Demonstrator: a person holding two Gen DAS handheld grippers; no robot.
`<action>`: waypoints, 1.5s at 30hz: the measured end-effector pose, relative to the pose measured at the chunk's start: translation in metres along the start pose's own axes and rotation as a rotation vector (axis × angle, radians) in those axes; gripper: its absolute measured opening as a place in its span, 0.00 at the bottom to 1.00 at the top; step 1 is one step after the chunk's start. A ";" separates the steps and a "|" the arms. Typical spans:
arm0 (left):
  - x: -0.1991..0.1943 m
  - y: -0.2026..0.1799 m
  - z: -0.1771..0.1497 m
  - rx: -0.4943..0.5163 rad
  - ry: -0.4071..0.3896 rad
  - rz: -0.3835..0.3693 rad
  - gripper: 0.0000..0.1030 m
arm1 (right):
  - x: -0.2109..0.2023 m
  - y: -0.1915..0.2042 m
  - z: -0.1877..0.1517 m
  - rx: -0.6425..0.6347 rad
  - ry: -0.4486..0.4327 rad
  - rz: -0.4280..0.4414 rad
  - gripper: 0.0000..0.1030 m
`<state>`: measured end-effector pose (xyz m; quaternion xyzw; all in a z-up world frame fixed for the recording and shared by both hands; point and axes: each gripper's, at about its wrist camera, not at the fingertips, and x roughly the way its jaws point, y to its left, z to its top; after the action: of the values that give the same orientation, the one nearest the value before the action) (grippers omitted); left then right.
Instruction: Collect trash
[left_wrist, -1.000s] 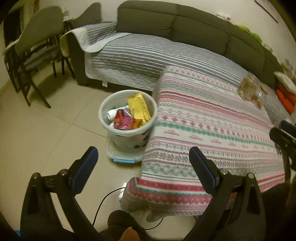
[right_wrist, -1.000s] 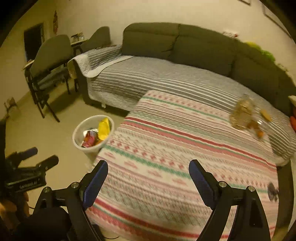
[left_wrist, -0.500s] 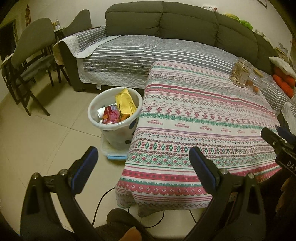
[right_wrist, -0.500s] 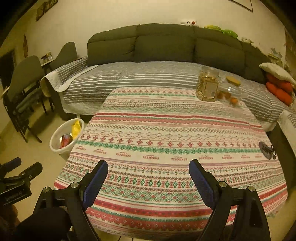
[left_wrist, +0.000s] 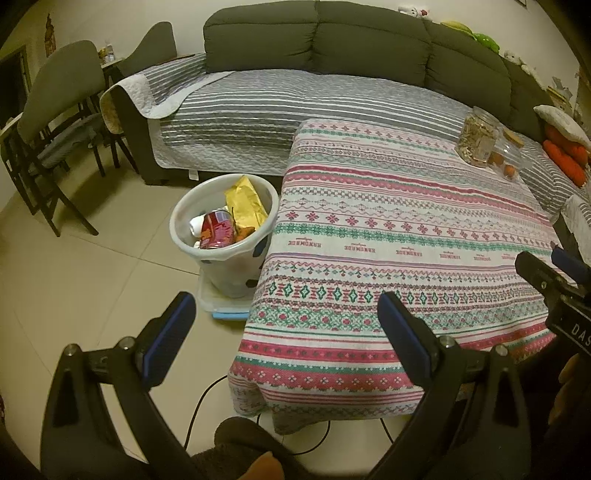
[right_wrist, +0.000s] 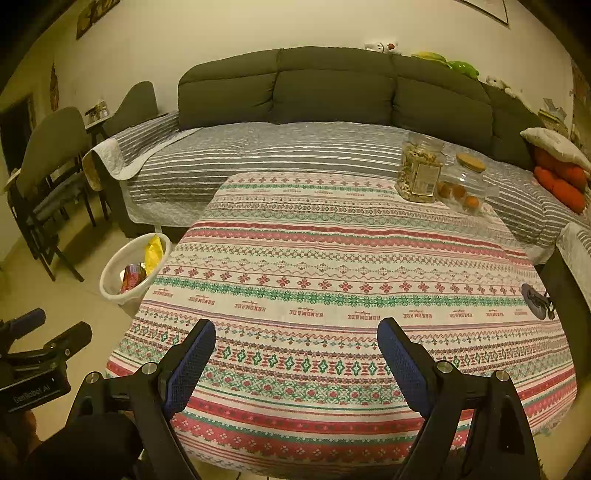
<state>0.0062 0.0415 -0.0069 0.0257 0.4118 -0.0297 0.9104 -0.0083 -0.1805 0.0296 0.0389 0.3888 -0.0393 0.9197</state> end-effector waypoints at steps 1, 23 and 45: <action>0.000 0.000 0.000 0.000 0.000 0.000 0.95 | 0.000 0.000 0.000 0.000 0.000 -0.001 0.88; 0.002 0.000 -0.001 -0.003 0.012 -0.015 0.95 | -0.003 -0.002 0.001 0.021 -0.014 0.003 0.88; 0.002 0.000 -0.002 -0.005 0.017 -0.019 0.95 | -0.002 0.000 0.001 0.026 -0.018 0.002 0.88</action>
<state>0.0061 0.0417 -0.0100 0.0199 0.4198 -0.0372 0.9066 -0.0090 -0.1802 0.0320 0.0511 0.3801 -0.0438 0.9225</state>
